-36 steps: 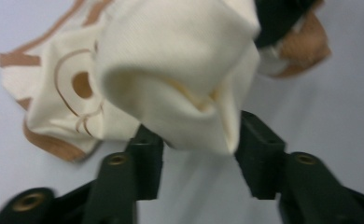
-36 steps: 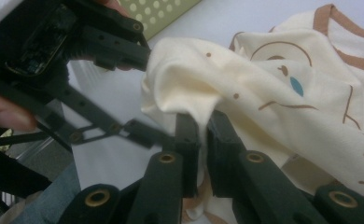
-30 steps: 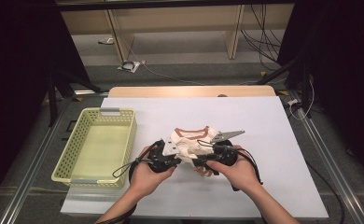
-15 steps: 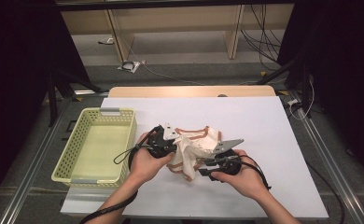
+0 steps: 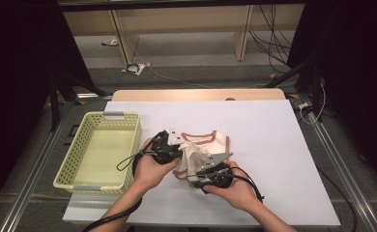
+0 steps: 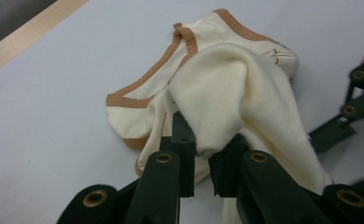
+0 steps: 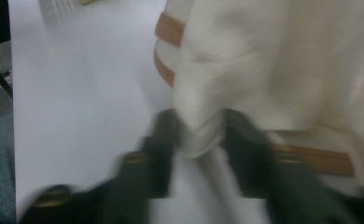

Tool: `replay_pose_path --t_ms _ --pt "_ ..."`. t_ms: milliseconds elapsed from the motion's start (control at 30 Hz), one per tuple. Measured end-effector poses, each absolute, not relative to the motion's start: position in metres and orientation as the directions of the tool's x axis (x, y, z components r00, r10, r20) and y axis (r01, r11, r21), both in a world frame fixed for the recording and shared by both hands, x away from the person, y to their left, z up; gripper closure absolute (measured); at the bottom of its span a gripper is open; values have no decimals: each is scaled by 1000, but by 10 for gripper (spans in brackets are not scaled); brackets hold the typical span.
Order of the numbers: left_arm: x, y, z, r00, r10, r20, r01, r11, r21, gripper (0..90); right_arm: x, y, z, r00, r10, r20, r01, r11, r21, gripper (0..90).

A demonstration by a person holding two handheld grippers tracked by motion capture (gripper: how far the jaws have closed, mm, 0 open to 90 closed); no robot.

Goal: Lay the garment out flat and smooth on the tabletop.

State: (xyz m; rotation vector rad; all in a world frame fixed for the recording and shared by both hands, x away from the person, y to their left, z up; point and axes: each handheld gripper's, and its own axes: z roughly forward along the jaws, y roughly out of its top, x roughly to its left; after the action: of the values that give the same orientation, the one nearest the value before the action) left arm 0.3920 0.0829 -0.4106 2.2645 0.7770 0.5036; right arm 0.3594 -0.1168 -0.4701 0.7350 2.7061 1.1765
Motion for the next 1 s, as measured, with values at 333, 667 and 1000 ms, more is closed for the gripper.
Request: replay_pose_path --t_ms 333,667,1000 --pt "386 88 -419 754 643 132 388 -599 701 798 353 -155 -442 -834 549 52 427 584 691 894" --pt "379 75 -434 781 610 130 382 -633 674 593 357 -209 -420 -723 689 55 503 469 726 894" --pt "342 98 -444 815 571 99 397 -674 623 491 363 -212 -424 -704 709 47 518 467 716 894"
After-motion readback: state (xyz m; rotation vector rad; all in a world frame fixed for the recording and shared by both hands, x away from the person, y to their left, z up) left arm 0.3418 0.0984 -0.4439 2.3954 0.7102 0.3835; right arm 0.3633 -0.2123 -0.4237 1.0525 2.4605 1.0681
